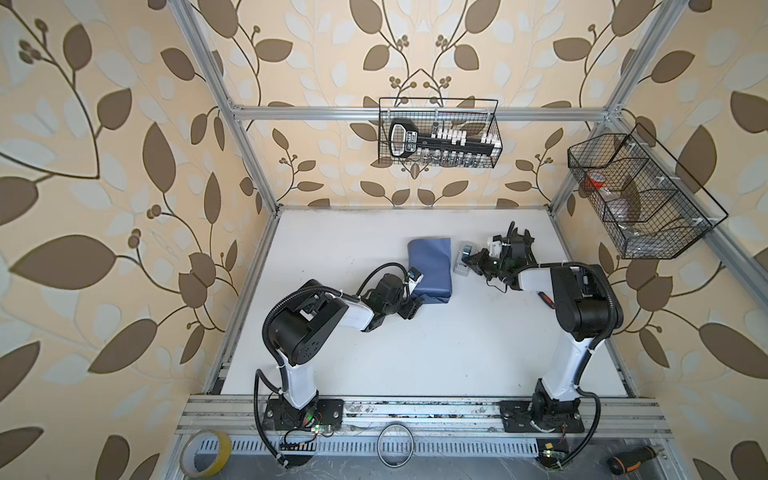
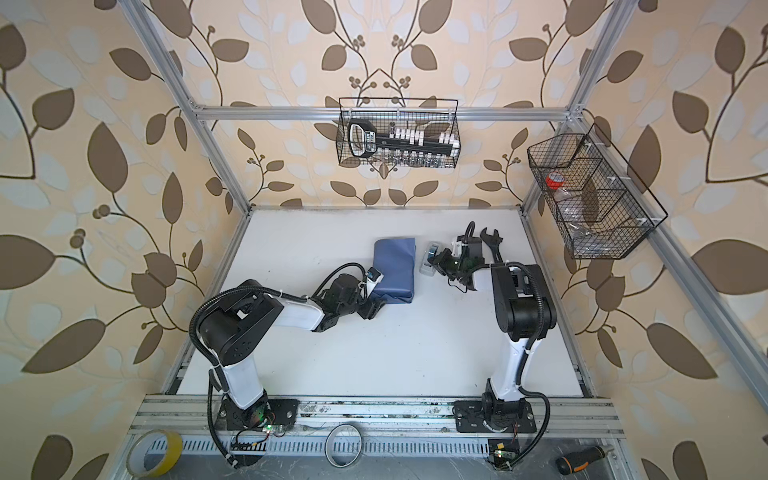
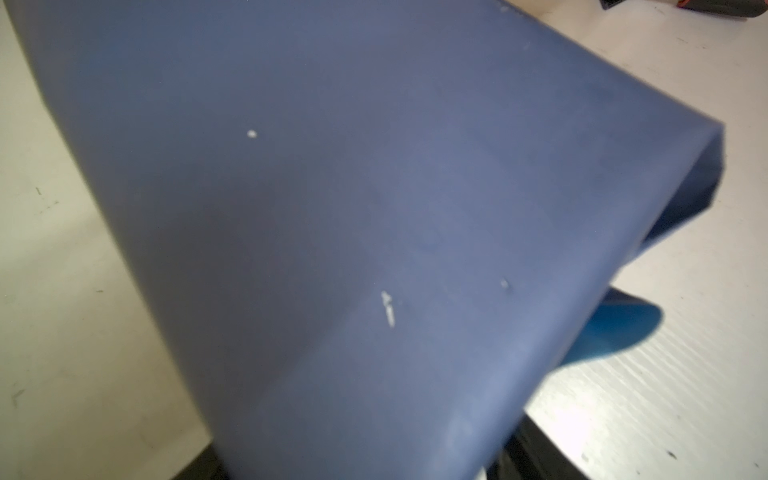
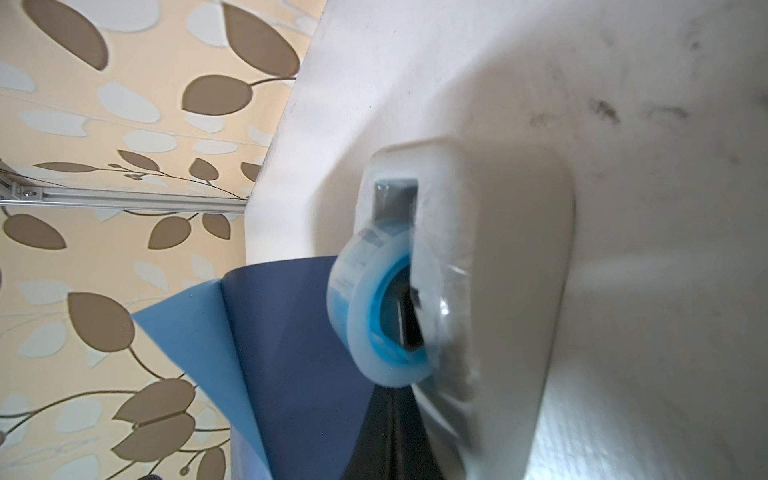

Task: Wrap the gift box in paper
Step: 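Grasp tape at the dispenser with the right gripper while the left holds the box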

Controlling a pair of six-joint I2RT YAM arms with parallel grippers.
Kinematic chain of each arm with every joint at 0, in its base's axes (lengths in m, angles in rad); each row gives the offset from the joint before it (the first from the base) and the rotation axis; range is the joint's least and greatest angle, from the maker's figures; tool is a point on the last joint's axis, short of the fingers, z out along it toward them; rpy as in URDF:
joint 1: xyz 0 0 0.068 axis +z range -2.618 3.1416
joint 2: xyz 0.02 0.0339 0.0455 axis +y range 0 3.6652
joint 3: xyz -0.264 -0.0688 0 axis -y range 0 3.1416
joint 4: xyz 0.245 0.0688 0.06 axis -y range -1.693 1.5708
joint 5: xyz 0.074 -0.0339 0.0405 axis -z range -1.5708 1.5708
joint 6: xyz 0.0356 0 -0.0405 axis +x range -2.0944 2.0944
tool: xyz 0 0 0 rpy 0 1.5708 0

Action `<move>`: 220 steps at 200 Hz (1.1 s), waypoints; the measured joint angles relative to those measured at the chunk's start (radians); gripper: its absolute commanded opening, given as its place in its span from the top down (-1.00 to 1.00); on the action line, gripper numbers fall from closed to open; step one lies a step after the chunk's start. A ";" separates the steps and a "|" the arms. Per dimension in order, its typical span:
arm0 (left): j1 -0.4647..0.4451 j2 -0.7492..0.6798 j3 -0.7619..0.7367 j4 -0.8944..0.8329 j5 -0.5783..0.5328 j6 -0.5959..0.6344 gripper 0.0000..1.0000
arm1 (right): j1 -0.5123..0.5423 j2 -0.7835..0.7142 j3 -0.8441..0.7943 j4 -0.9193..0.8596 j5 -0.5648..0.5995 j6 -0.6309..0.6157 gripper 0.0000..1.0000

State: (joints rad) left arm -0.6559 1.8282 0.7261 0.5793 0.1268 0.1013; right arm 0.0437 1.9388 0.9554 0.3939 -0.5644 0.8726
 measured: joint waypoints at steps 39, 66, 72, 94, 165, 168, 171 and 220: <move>0.000 0.000 0.000 0.000 0.000 0.000 -0.44 | -0.003 0.000 -0.025 0.057 -0.016 0.059 1.00; 0.000 0.000 0.000 0.000 0.000 0.000 -0.44 | -0.006 0.000 -0.046 0.107 -0.034 0.108 1.00; 0.000 0.000 0.000 0.000 0.000 0.000 -0.44 | -0.006 0.000 -0.049 0.115 -0.036 0.119 1.00; 0.000 0.000 0.000 0.000 0.000 0.000 -0.44 | -0.006 -0.002 -0.066 0.151 -0.046 0.151 1.00; 0.000 0.000 0.000 0.000 0.000 0.000 -0.44 | -0.006 -0.021 -0.117 0.222 -0.067 0.208 1.00; 0.000 0.000 0.000 0.000 0.000 0.000 -0.44 | -0.006 -0.021 -0.117 0.223 -0.068 0.209 1.00; 0.000 0.000 0.000 0.000 0.000 0.000 -0.44 | -0.006 -0.021 -0.117 0.224 -0.068 0.209 1.00; 0.000 0.000 0.000 0.000 0.000 0.000 -0.44 | -0.006 -0.053 -0.135 0.248 -0.085 0.228 1.00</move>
State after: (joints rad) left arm -0.6559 1.8282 0.7261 0.5789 0.1268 0.1017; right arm 0.0372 1.8862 0.8204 0.6415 -0.6491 1.1007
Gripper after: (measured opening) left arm 0.719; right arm 0.047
